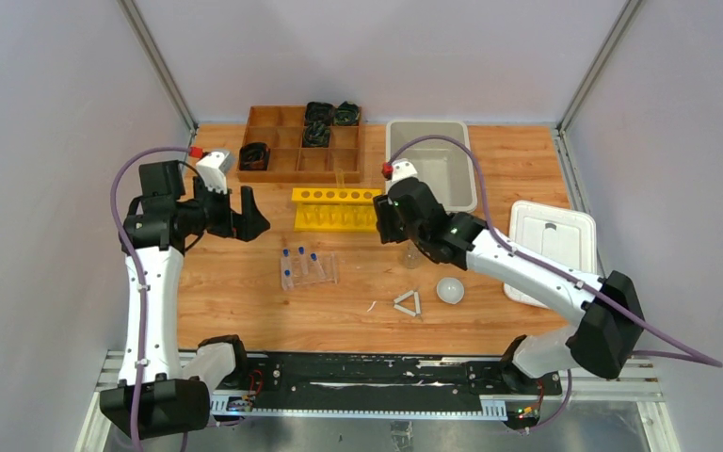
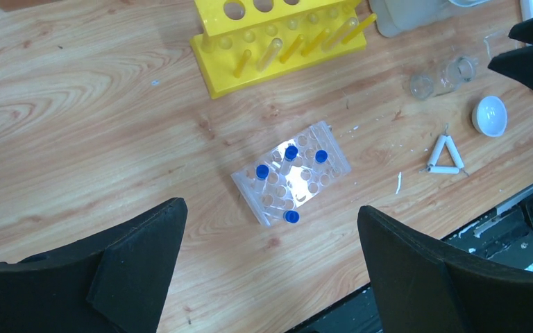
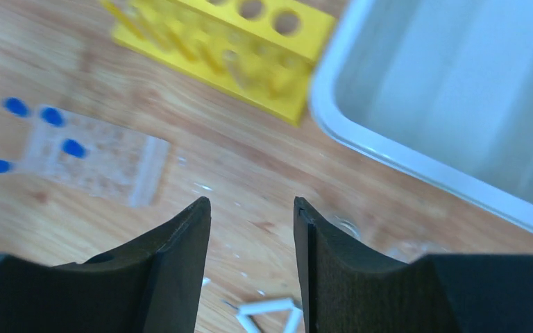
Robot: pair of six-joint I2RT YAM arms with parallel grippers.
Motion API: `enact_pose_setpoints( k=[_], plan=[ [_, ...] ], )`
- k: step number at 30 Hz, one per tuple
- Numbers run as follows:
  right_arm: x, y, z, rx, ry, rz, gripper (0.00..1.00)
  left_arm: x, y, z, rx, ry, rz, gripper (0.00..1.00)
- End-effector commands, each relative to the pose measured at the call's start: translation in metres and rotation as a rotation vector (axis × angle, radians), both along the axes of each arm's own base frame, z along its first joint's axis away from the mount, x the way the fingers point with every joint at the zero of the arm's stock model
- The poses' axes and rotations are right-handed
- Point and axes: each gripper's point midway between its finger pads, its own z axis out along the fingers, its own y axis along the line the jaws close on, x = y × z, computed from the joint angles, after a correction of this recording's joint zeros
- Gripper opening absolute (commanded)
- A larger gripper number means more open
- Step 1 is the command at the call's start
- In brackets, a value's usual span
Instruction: Organize the chemistry lab equipment
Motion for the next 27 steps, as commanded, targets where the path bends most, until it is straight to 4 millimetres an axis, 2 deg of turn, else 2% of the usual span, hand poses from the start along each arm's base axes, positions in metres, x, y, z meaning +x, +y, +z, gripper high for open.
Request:
enact_pose_setpoints(
  k=[1,4,7,16,27],
  plan=[
    [-0.010,-0.057,-0.051,-0.167,0.197,-0.073,0.50,-0.001,-0.002,0.012,-0.010,-0.038,0.001,1.00],
    [-0.005,-0.073,-0.069,-0.203,0.241,-0.107,0.46,-0.001,-0.002,0.011,-0.014,-0.033,0.007,1.00],
    [-0.004,-0.079,-0.085,-0.223,0.281,-0.123,0.42,-0.002,-0.002,0.014,-0.013,-0.041,0.010,1.00],
    [-0.009,-0.075,-0.104,-0.239,0.341,-0.090,0.36,-0.002,-0.001,0.016,-0.001,-0.055,0.014,1.00],
    [-0.011,-0.079,-0.132,-0.314,0.385,-0.075,0.33,-0.006,-0.001,0.017,0.003,-0.059,0.013,1.00]
  ],
)
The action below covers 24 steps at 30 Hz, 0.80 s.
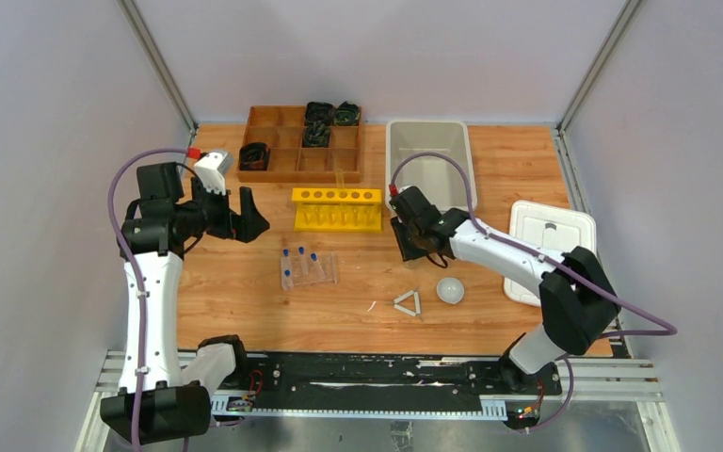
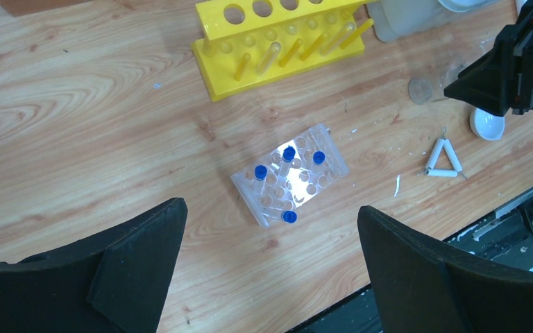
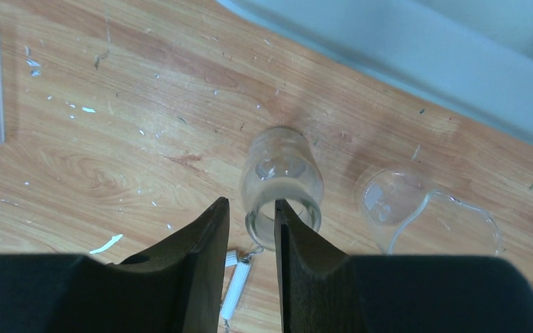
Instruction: Organize the chemistry lab equipment
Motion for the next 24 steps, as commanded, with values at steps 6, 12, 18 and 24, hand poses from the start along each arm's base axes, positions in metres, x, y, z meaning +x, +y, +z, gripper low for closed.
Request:
enact_pose_setpoints(
  k=[6,12,18,24],
  plan=[
    [0.000,-0.010,-0.028,-0.086,0.041,0.010,0.26,-0.004,0.000,0.012,0.011,-0.042,0.001,1.00],
    [-0.003,-0.007,-0.013,-0.038,0.030,0.012,0.00,-0.005,0.000,0.013,0.017,-0.047,0.002,1.00],
    [-0.014,0.001,0.056,0.080,-0.007,0.042,0.00,-0.005,0.000,0.013,0.012,-0.045,-0.001,1.00],
    [-0.016,0.000,0.149,0.193,-0.137,0.053,0.00,-0.005,0.000,0.014,0.016,-0.050,-0.002,1.00]
  ],
)
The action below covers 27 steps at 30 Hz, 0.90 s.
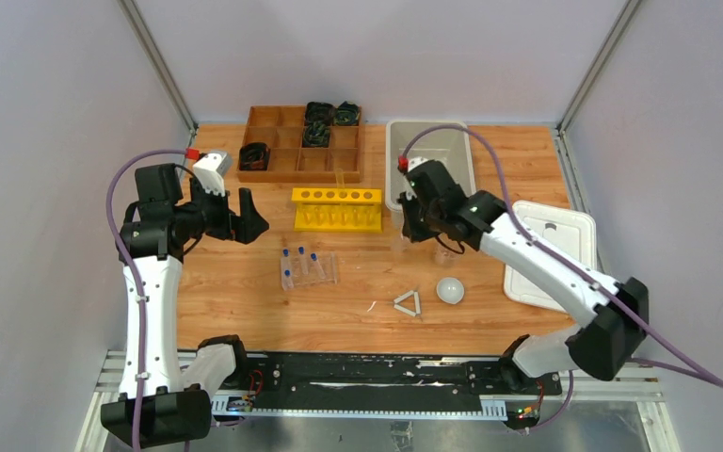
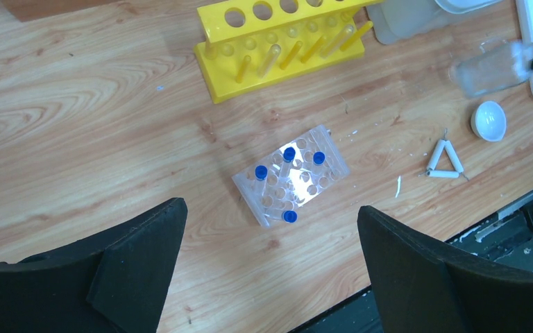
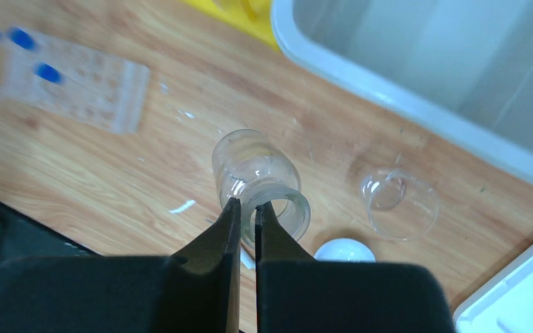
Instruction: Organize the chemistry lab equipment
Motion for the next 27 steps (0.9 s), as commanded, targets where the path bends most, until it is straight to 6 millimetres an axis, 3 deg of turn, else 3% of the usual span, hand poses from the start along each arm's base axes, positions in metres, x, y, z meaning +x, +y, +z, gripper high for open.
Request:
enact_pose_setpoints(
  k=[1,4,9,14,21,27],
  plan=[
    [-0.001,-0.007,0.084,0.103,-0.124,-0.019,0.00,-0.002,0.000,0.010,0.010,-0.030,-0.004,1.00],
    [0.015,-0.017,0.117,0.067,-0.213,-0.055,0.00,-0.002,0.000,0.011,0.013,-0.035,-0.002,1.00],
    [0.064,-0.029,0.140,0.010,-0.286,-0.144,0.00,-0.004,0.000,0.012,0.017,-0.043,-0.003,1.00],
    [0.129,-0.038,0.122,-0.084,-0.279,-0.222,0.00,-0.002,-0.001,0.012,0.008,-0.036,-0.011,1.00],
    [0.215,-0.036,0.068,-0.200,-0.236,-0.250,0.00,0.000,-0.001,0.011,0.012,-0.037,-0.017,1.00],
    [0.269,-0.037,0.016,-0.301,-0.224,-0.227,0.00,0.001,-0.002,0.008,0.004,-0.025,-0.024,1.00]
  ],
)
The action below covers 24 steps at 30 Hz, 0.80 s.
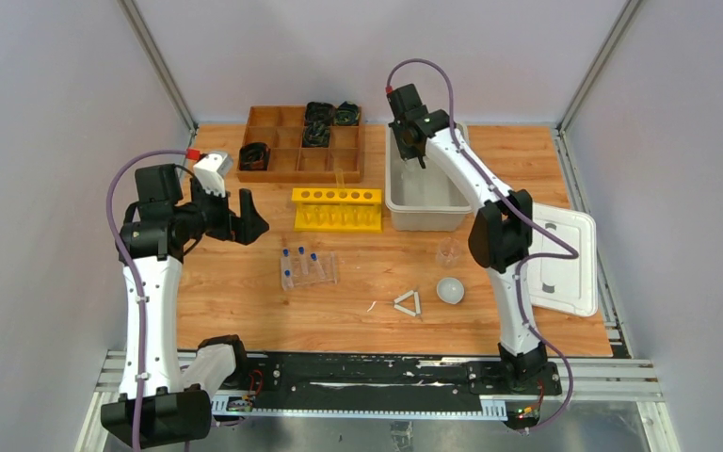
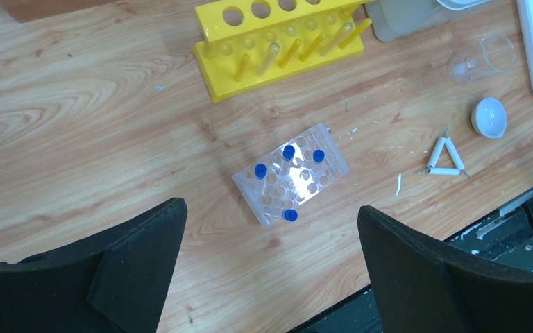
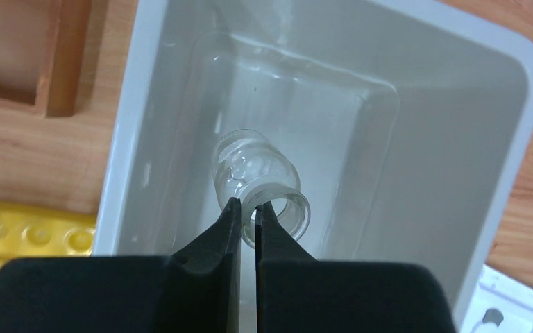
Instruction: Organize the chemistry lab equipment
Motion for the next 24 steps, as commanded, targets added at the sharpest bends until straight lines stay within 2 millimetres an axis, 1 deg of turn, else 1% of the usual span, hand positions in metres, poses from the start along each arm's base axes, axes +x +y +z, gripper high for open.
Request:
enact_pose_setpoints(
  k=[1,3,6,10,14,16,17,19,21,23,24],
  plan=[
    [0.034,-0.014,-0.006,-0.078,-0.043,0.000,0.00,0.002,-0.001,0.007,0.000,-0.017,-0.018,1.00],
    [0.041,-0.014,-0.023,-0.080,-0.025,-0.001,0.00,0.002,-0.001,0.007,0.004,-0.020,-0.018,1.00],
    [0.046,-0.015,-0.049,-0.093,0.005,0.011,0.00,0.003,-0.001,0.007,0.008,-0.021,-0.022,1.00],
    [0.049,-0.016,-0.070,-0.109,0.032,0.022,0.00,0.004,-0.002,0.007,-0.003,-0.014,-0.023,1.00],
    [0.051,-0.009,-0.083,-0.085,0.043,0.034,0.00,0.005,-0.003,0.007,-0.012,-0.009,-0.026,1.00],
    [0.052,-0.005,-0.084,-0.069,0.042,0.038,0.01,0.004,-0.003,0.006,-0.012,-0.008,-0.027,1.00],
    [0.053,-0.004,-0.082,-0.061,0.037,0.042,0.05,0.004,-0.003,0.005,-0.012,-0.007,-0.027,1.00],
    [0.054,0.001,-0.076,-0.025,0.023,0.038,0.18,0.004,-0.003,0.004,-0.014,-0.002,-0.029,1.00],
    [0.055,0.007,-0.063,0.018,0.001,0.045,0.28,0.004,-0.004,0.003,-0.020,0.003,-0.031,1.00],
    [0.057,0.012,-0.045,0.057,-0.037,0.054,0.37,0.004,-0.005,0.003,-0.027,0.008,-0.032,1.00],
    [0.057,0.014,-0.032,0.076,-0.063,0.060,0.41,0.004,-0.005,0.003,-0.030,0.008,-0.031,1.00]
  ],
)
